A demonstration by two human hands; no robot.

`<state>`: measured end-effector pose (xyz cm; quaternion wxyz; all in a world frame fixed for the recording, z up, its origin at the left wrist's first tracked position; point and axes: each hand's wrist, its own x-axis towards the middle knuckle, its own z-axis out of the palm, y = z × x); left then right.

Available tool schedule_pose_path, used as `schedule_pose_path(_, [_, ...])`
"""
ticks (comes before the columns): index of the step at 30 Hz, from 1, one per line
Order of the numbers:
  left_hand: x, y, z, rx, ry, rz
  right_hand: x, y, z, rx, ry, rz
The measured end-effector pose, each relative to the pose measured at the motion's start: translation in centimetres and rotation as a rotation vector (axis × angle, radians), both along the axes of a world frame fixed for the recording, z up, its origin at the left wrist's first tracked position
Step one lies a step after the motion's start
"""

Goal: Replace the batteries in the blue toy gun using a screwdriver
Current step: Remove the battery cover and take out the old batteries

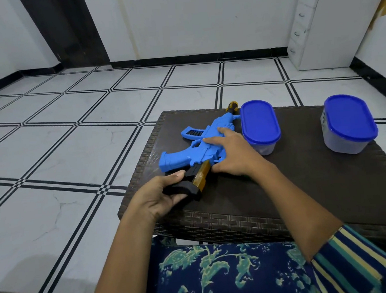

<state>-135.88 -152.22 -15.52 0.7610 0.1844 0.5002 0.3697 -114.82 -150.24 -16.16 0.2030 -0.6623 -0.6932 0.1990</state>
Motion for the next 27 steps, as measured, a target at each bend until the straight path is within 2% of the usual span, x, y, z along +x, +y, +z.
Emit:
schedule_pose_path(3, [0.2,-0.1,0.2,0.015,0.045,0.012,0.0,-0.1,0.1,0.03,0.016,-0.016])
schedule_pose_path(7, [0.0,0.2,-0.4,0.172,0.412,-0.017,-0.1,-0.1,0.1,0.047,0.05,-0.03])
schedule_pose_path(9, [-0.8,0.5,-0.8,0.373,0.723,0.087,-0.2,0.2,0.2,0.07,0.093,-0.049])
schedule_pose_path(11, [-2.0,0.9,-0.8,0.677,1.086,0.151,-0.4,0.4,0.5,0.095,0.134,-0.068])
schedule_pose_path(12, [-2.4,1.1,-0.7,0.824,1.168,0.144,-0.4,0.5,0.6,0.104,0.147,-0.077])
schedule_pose_path(14, [-2.8,1.6,-0.6,1.026,1.156,0.002,-0.4,0.6,0.9,0.109,0.171,-0.091])
schedule_pose_path(17, [-2.6,2.2,-1.0,1.1,1.113,-0.237,-0.4,0.7,1.6,0.105,0.217,-0.091])
schedule_pose_path(20, [-2.7,2.8,-1.1,1.005,1.007,-0.155,-0.2,0.7,2.1,0.124,0.279,-0.097])
schedule_pose_path(22, [-2.8,3.2,-0.7,0.921,0.849,-0.064,0.0,0.6,2.4,0.138,0.305,-0.096])
schedule_pose_path(24, [-2.9,3.4,-0.6,0.921,0.741,-0.054,0.4,0.5,2.6,0.139,0.298,-0.089])
schedule_pose_path(27, [-3.0,3.4,-0.9,1.108,0.952,-0.177,0.5,0.5,2.6,0.139,0.303,-0.084])
